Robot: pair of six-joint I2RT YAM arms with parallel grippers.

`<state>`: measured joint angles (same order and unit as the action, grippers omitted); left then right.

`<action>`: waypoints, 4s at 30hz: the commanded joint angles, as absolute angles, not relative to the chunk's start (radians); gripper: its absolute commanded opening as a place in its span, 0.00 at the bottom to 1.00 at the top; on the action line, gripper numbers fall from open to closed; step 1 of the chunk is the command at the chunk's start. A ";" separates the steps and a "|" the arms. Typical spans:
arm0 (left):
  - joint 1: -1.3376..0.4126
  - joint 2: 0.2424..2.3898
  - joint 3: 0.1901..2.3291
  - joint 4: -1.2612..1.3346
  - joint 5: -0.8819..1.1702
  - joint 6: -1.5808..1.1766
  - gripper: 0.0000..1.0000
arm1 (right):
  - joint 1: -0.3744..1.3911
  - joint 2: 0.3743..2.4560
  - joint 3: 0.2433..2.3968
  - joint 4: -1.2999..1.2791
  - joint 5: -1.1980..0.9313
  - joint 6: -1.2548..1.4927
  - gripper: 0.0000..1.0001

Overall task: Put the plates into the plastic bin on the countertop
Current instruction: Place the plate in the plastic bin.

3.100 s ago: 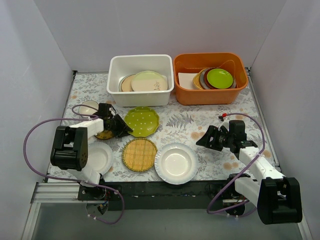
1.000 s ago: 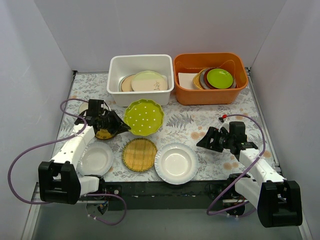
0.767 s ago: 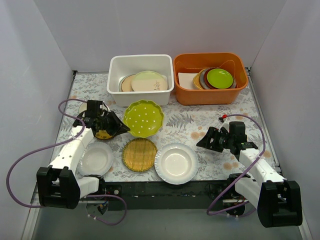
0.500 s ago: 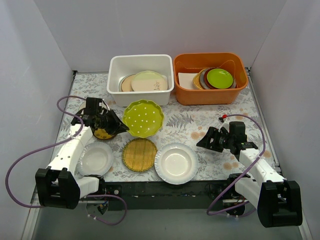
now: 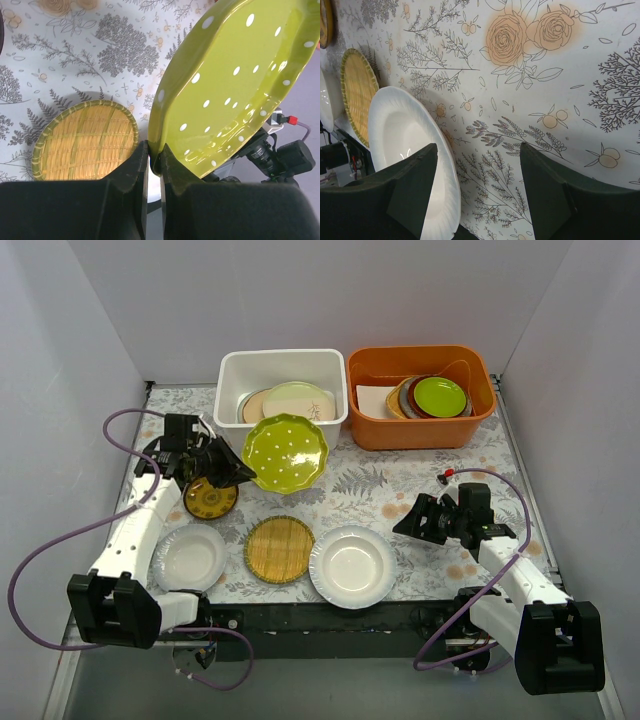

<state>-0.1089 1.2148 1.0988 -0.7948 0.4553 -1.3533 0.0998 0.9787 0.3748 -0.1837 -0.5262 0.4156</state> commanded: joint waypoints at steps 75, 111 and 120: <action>-0.057 2.085 2.014 -0.657 0.425 -1.439 0.00 | 0.103 1.057 0.316 -0.114 -0.514 0.367 0.75; -0.055 2.209 2.031 -0.681 0.445 -1.384 0.22 | 0.103 1.094 0.305 -0.095 -0.520 0.367 0.75; -0.054 2.200 2.042 -0.718 0.414 -1.364 0.32 | 0.103 1.089 0.302 -0.097 -0.523 0.368 0.75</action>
<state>-0.0620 2.2169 1.9987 -0.6971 0.4129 -1.3731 0.0998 1.0733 0.3199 -0.0608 -0.5632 0.3901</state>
